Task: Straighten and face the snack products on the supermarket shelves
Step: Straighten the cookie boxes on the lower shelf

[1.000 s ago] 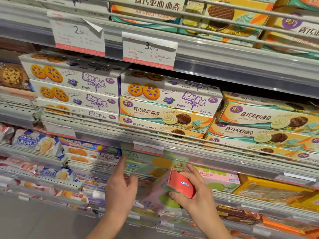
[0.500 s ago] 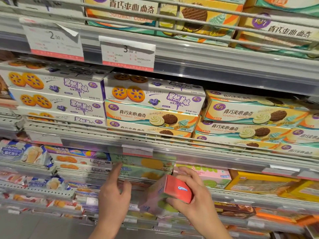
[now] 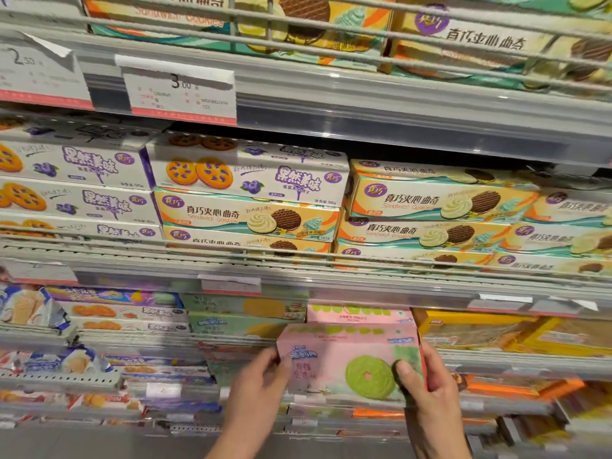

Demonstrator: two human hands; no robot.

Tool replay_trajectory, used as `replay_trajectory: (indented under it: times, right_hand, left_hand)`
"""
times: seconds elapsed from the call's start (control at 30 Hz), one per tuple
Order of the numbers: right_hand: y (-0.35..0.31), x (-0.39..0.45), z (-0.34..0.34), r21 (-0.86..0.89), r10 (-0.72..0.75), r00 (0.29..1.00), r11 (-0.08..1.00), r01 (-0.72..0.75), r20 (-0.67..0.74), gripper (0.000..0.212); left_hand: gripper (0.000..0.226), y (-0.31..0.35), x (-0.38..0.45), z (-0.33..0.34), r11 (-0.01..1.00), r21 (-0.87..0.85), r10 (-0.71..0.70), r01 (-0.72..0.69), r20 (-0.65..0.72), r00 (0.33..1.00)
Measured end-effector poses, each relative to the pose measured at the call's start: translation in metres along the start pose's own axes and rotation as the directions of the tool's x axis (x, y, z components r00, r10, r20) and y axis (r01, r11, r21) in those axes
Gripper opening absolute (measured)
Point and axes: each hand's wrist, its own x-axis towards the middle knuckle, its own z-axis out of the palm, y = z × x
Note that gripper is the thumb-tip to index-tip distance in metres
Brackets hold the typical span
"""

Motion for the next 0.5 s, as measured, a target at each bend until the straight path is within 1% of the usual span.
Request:
replay_trajectory:
  times: [0.03, 0.07, 0.1, 0.13, 0.17, 0.2, 0.23, 0.27, 0.3, 0.37, 0.43, 0.5]
  right_hand:
    - [0.001, -0.003, -0.007, -0.044, -0.021, 1.000, 0.999, 0.021, 0.001, 0.040]
    - [0.002, -0.005, -0.013, -0.152, -0.062, 0.998, 0.986, 0.061, -0.003, 0.042]
    - [0.002, -0.006, -0.023, -0.341, -0.124, 0.992, 0.932, 0.124, 0.021, 0.050]
    - [0.000, -0.007, -0.032, -0.529, -0.167, 0.985, 0.832, 0.167, 0.049, 0.055]
    - [-0.002, -0.007, -0.040, -0.640, -0.212, 0.975, 0.739, 0.208, 0.072, 0.054]
    - [-0.007, -0.008, -0.044, -0.683, -0.220, 0.972, 0.699, 0.213, 0.078, 0.052]
    - [-0.009, -0.009, -0.048, -0.697, -0.216, 0.974, 0.687, 0.205, 0.074, 0.056]
    - [-0.012, -0.009, -0.052, -0.693, -0.210, 0.976, 0.696, 0.188, 0.053, 0.063]
    - [-0.011, -0.008, -0.057, -0.672, -0.205, 0.979, 0.722, 0.165, 0.020, 0.063]
    - [-0.012, -0.008, -0.068, -0.624, -0.185, 0.982, 0.773, 0.116, -0.046, 0.049]
    - [-0.014, -0.008, -0.077, -0.649, -0.186, 0.979, 0.756, 0.086, -0.087, 0.053]
    - [-0.018, -0.007, -0.083, -0.671, -0.190, 0.973, 0.740, 0.057, -0.127, 0.053]
  left_hand:
    - [0.016, 0.001, -0.003, 0.003, 0.999, 0.022, 0.027, -0.027, -0.005, 1.000]
    - [0.017, 0.003, -0.007, 0.006, 0.998, 0.041, 0.047, -0.047, -0.011, 0.999]
    - [0.018, 0.004, -0.009, 0.009, 0.996, 0.065, 0.060, -0.059, -0.012, 0.998]
    - [0.018, 0.005, -0.011, 0.012, 0.993, 0.087, 0.077, -0.076, -0.014, 0.997]
    - [0.020, 0.007, -0.012, 0.014, 0.990, 0.107, 0.098, -0.096, -0.017, 0.995]
    - [0.022, 0.010, -0.013, 0.016, 0.986, 0.119, 0.119, -0.117, -0.015, 0.993]
    - [0.025, 0.015, -0.015, 0.018, 0.981, 0.125, 0.148, -0.146, -0.007, 0.989]
    - [0.029, 0.021, -0.017, 0.021, 0.976, 0.131, 0.176, -0.176, 0.006, 0.984]
    - [0.034, 0.027, -0.017, 0.024, 0.970, 0.139, 0.201, -0.202, 0.022, 0.979]
    - [0.045, 0.042, -0.018, 0.030, 0.954, 0.157, 0.252, -0.257, 0.051, 0.966]
    - [0.052, 0.052, -0.014, 0.036, 0.940, 0.184, 0.277, -0.288, 0.081, 0.957]
    - [0.051, 0.058, -0.007, 0.038, 0.934, 0.218, 0.264, -0.283, 0.111, 0.958]
